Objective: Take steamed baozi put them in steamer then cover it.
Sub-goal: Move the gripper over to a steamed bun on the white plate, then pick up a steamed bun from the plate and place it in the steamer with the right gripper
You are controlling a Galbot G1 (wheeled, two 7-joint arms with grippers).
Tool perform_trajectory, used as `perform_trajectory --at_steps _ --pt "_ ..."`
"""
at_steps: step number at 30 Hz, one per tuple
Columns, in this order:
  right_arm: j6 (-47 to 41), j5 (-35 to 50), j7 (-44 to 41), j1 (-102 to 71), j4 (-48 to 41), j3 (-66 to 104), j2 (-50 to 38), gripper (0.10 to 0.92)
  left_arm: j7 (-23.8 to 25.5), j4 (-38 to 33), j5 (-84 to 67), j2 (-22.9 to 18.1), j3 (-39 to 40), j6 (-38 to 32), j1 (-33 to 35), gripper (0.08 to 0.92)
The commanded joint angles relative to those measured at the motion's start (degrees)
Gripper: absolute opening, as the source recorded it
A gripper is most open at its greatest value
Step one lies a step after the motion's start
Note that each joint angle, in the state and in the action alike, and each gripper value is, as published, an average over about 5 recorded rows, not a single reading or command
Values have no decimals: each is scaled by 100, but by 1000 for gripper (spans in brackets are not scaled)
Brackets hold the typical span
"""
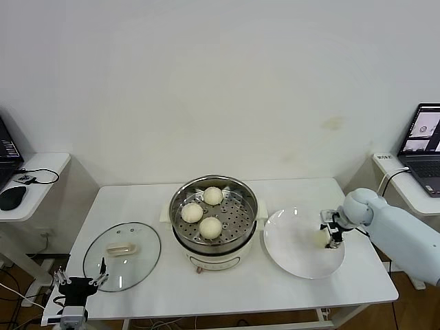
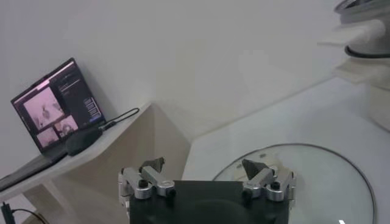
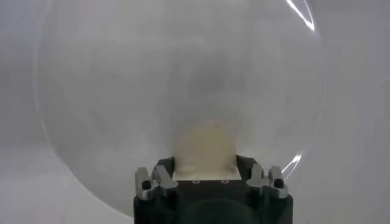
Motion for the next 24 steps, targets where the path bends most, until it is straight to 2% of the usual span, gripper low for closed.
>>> perform_trajectory --at_steps 1,10,16,24 --pt "-300 737 -112 1096 867 -806 -532 645 3 -9 -3 10 -9 5 -9 823" --pt "-848 2069 -26 3384 1854 -2153 -617 646 -6 54 -4 31 26 -7 -37 823" --pt "-1508 3158 290 4649 2045 -2881 214 654 -6 54 -5 24 57 -9 -64 823" --pt "-2193 4167 763 4940 1766 -3305 1538 661 -19 12 -30 -16 35 -13 -47 823"
